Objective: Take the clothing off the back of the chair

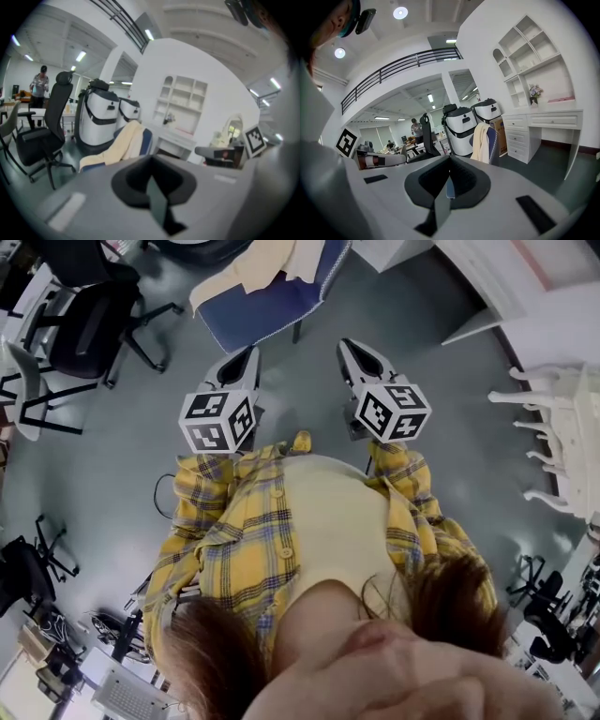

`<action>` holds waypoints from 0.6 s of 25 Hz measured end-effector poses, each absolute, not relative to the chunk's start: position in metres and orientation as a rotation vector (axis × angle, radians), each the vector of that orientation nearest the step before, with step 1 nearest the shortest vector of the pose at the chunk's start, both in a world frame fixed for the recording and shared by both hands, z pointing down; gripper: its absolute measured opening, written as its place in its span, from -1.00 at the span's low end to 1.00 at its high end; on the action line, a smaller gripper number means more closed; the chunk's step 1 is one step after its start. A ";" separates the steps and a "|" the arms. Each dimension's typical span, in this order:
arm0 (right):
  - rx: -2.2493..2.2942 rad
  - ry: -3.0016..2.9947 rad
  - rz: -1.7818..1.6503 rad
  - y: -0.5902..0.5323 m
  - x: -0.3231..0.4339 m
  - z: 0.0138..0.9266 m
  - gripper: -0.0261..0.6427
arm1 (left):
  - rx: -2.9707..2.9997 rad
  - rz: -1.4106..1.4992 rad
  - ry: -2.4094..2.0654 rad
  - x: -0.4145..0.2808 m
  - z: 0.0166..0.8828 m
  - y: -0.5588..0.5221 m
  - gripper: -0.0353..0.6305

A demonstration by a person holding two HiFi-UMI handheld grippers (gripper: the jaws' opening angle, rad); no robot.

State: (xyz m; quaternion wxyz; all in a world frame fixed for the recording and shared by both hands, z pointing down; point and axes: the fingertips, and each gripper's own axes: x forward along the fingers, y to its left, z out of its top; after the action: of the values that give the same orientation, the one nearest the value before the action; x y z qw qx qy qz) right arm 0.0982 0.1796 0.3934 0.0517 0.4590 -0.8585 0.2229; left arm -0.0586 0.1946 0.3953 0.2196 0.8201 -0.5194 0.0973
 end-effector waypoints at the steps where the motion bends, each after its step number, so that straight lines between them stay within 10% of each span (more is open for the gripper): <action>1: 1.390 -2.617 0.680 0.177 0.100 0.394 -0.88 | 2.267 0.268 -1.442 -0.056 0.395 0.192 -0.88; 15: 1.352 -2.639 0.668 0.151 0.115 0.393 -0.88 | 2.268 0.263 -1.474 -0.035 0.389 0.165 -0.88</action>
State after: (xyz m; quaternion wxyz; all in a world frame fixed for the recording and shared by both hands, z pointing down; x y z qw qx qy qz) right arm 0.1151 0.1515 0.3935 0.0511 0.4443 -0.8671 0.2194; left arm -0.0348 0.1649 0.3893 0.2103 0.8160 -0.5301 0.0947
